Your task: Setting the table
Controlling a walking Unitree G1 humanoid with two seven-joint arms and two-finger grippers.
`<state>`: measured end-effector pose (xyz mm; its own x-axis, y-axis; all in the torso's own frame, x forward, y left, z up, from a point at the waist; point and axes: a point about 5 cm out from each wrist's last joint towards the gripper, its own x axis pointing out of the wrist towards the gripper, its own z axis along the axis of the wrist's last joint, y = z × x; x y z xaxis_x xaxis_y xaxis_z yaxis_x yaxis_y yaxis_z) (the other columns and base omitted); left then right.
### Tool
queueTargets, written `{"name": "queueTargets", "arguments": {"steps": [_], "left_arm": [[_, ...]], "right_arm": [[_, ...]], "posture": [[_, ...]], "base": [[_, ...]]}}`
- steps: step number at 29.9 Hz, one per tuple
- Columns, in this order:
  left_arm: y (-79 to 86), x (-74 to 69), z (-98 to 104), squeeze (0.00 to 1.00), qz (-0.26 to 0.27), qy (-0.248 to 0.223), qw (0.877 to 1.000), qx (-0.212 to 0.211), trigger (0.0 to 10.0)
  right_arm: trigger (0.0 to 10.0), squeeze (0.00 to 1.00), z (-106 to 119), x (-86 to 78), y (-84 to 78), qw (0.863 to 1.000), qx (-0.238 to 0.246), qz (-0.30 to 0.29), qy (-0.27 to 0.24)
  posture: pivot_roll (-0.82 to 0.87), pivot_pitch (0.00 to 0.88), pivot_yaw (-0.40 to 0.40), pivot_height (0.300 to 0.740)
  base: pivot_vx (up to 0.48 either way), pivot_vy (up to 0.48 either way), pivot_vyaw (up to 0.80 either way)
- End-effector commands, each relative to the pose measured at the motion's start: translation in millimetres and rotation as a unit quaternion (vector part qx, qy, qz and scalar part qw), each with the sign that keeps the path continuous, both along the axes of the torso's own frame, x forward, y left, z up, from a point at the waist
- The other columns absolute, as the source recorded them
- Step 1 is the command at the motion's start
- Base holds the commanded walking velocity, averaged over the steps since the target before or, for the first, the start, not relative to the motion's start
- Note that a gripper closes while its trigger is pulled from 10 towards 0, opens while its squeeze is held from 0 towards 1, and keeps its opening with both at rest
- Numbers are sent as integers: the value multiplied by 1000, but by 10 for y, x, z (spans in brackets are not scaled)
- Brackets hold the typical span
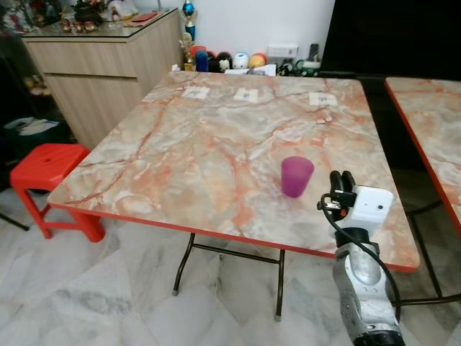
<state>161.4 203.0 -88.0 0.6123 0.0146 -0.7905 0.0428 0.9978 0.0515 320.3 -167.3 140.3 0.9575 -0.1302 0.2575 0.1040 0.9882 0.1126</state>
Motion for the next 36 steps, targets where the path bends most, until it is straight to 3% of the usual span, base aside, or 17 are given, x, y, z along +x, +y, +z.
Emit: {"name": "queueTargets", "arguments": {"steps": [1, 9, 10, 11, 12, 18, 19, 20, 21, 23, 24, 25, 26, 28, 32, 33, 36], "left_arm": [[-45, -49, -29, 0, 1, 7, 1000, -2, 10000], [-97, -160, -78, 0, -1, 19, 1000, -5, 10000], [-73, -207, -90, 0, 1, 24, 1000, -3, 10000], [-49, -260, -104, 0, 2, 29, 1000, -2, 10000], [-49, -260, -104, 0, 2, 29, 1000, -2, 10000], [-22, -334, -123, 0, 3, 36, 999, 0, 10000], [-22, -331, -122, 0, 2, 36, 999, 1, 10000], [-21, -326, -121, 0, 1, 36, 999, 1, 10000], [-21, -302, -114, 0, 0, 35, 999, 1, 10000], [-24, -256, -101, 0, -1, 31, 1000, 2, 10000], [-24, -256, -101, 0, -1, 31, 1000, 2, 10000], [-34, -211, -87, 0, -2, 26, 1000, 3, 10000], [-34, -211, -87, 0, -2, 26, 1000, 3, 10000], [-24, -163, -64, 0, 0, 14, 1000, 5, 10000], [50, -123, -29, 0, 7, -2, 1000, 9, 10000], [154, -86, 6, 0, 13, -9, 1000, 12, 10000], [219, -60, 30, 0, 18, -12, 1000, 14, 10000]], "right_arm": [[10000, 0, 39, -19, -42, 1000, -6, -10, -5], [10000, 0, 16, -214, -211, 997, -10, -70, -7], [10000, 404, -26, -315, -254, 996, -21, -86, -2], [10000, 655, -84, -434, -324, 993, -32, -110, 10], [10000, 655, -84, -434, -324, 993, -32, -110, 10], [10000, 557, -301, -797, -557, 978, -66, -181, 74], [10000, 0, -398, -805, -547, 978, -63, -169, 106], [10000, 0, -504, -807, -529, 976, -59, -154, 141], [10000, 0, -728, -814, -509, 966, -48, -135, 215], [10000, 0, -1111, -846, -376, 936, -39, -56, 346], [10000, 0, -1111, -846, -376, 936, -39, -56, 346], [10000, 0, -1350, -869, -306, 918, -53, -20, 392], [10000, 0, -1350, -869, -306, 918, -53, -20, 392], [10000, 0, -1530, -871, -276, 901, -64, -5, 429], [10000, 0, -1665, -850, -269, 888, -69, 2, 455], [10000, 0, -1698, -829, -256, 887, -72, 3, 455], [10000, 0, -1660, -776, -254, 895, -63, 1, 442]], "posture": [[-8, 73, 14, 740], [-7, 75, -1, 740], [-10, 76, -4, 740], [-12, 78, -6, 740], [-12, 78, -6, 740], [-21, 77, -11, 740], [-21, 77, -11, 740], [-24, 76, -11, 740], [-26, 74, -11, 740], [-35, 72, -11, 740], [-35, 72, -11, 740], [-21, 63, -15, 740], [-21, 63, -15, 740], [-15, 57, -20, 740], [-8, 57, -23, 740], [8, 57, -26, 740], [15, 67, -26, 740]], "base": [[0, 0, 0], [0, 0, 0], [0, 0, 0], [0, 0, 0], [0, 0, 0], [0, 0, 0], [0, 0, 0], [0, 0, 0], [0, 0, 0], [0, 0, 0], [0, 0, 0], [0, 0, 0], [0, 0, 0], [0, 0, 0], [0, 0, 0], [0, 0, 0], [0, 0, 0]]}}
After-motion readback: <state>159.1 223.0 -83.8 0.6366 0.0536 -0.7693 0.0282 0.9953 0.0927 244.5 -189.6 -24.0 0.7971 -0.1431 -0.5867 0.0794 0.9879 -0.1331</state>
